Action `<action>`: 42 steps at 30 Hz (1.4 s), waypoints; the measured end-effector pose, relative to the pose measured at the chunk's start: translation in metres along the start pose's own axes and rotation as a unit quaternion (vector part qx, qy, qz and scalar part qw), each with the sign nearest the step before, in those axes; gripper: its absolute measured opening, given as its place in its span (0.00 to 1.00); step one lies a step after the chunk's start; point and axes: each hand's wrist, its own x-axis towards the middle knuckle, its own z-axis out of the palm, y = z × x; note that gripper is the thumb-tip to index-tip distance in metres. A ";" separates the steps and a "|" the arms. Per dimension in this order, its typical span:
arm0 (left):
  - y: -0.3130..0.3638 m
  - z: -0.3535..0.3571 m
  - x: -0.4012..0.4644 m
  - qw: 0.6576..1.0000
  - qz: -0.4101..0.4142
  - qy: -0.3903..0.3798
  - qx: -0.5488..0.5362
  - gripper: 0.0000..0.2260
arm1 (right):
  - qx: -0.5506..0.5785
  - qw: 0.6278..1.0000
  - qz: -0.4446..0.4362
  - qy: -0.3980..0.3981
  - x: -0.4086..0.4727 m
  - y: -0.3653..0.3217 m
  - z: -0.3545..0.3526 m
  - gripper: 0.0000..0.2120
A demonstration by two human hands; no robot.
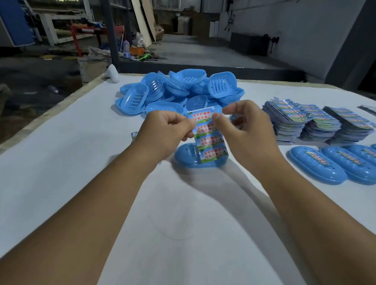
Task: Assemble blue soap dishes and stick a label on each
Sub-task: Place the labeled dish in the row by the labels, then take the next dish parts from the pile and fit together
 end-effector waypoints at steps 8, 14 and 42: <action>0.006 0.001 -0.003 1.000 0.017 -0.019 -0.019 0.11 | 0.179 0.978 0.100 -0.031 0.008 0.006 -0.008 0.12; 0.005 0.001 -0.003 1.000 0.030 -0.004 -0.002 0.11 | 0.149 0.982 0.108 -0.039 0.007 0.006 -0.004 0.09; 0.003 0.001 -0.003 0.989 0.065 0.040 0.129 0.10 | 0.209 0.949 0.207 -0.117 0.007 0.000 -0.011 0.06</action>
